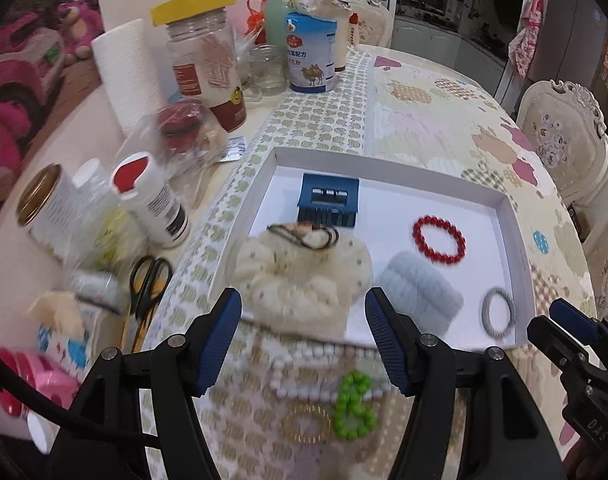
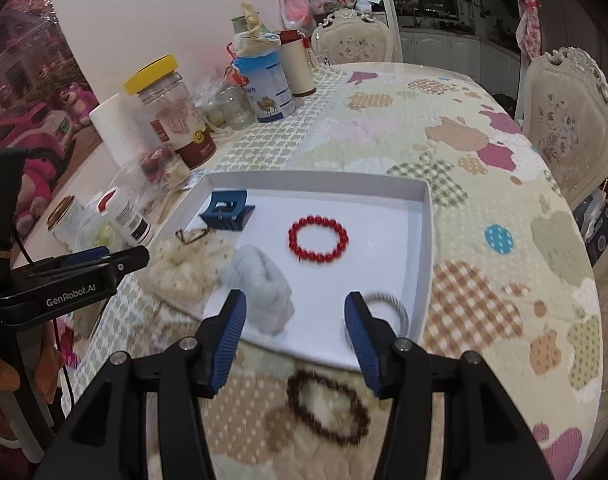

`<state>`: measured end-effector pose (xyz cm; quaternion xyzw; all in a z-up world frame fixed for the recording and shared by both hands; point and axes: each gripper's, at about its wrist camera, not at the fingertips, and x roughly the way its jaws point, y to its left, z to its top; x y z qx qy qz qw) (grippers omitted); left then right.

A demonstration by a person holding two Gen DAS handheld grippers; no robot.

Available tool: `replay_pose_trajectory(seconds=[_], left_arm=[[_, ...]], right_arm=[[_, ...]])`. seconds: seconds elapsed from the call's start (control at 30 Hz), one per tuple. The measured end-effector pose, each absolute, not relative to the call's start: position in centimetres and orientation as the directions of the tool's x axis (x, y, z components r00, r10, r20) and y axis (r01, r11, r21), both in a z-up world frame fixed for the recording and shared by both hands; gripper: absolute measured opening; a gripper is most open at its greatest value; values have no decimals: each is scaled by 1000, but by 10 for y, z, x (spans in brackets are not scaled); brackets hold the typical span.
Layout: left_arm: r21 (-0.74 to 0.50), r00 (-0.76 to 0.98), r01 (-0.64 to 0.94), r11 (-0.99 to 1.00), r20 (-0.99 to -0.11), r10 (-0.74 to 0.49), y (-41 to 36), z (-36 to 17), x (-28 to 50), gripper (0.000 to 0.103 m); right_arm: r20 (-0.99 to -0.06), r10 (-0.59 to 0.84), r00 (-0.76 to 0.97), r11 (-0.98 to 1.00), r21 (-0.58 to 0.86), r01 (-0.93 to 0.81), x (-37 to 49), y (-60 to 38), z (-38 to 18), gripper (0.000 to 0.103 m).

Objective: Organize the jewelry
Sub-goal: 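Open both grippers to drop the claw clip and red bracelet into the tray, then move both grippers back toward the pearl necklace and brown bead bracelet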

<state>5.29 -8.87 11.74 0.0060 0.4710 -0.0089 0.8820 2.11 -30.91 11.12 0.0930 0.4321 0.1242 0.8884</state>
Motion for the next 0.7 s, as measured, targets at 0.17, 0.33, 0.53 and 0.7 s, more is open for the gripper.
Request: replay_pose_trajectory(seconds=[0.17,0.33,0.53,0.7], left_arm=[[-8,560,5,1000,-829,-10,-91,118,22,61],[-3,574,-14,1000,-819,6,-93,121,-4,61],[-1,586,-42,999,-810,24,-92,124,-28,61],[23,599,-53,998,-799,50,-93,126,-43,61]], right_arm=[[-750,288,595,956,260,-134,-4,-315,114,55],[-754,284,592,958,249,-142,-26,-318,117,57],[-753,288,592,957,241,-159,-44,-318,120,61],[-751,297,590,955,241,-173,-56,-317,122,61]])
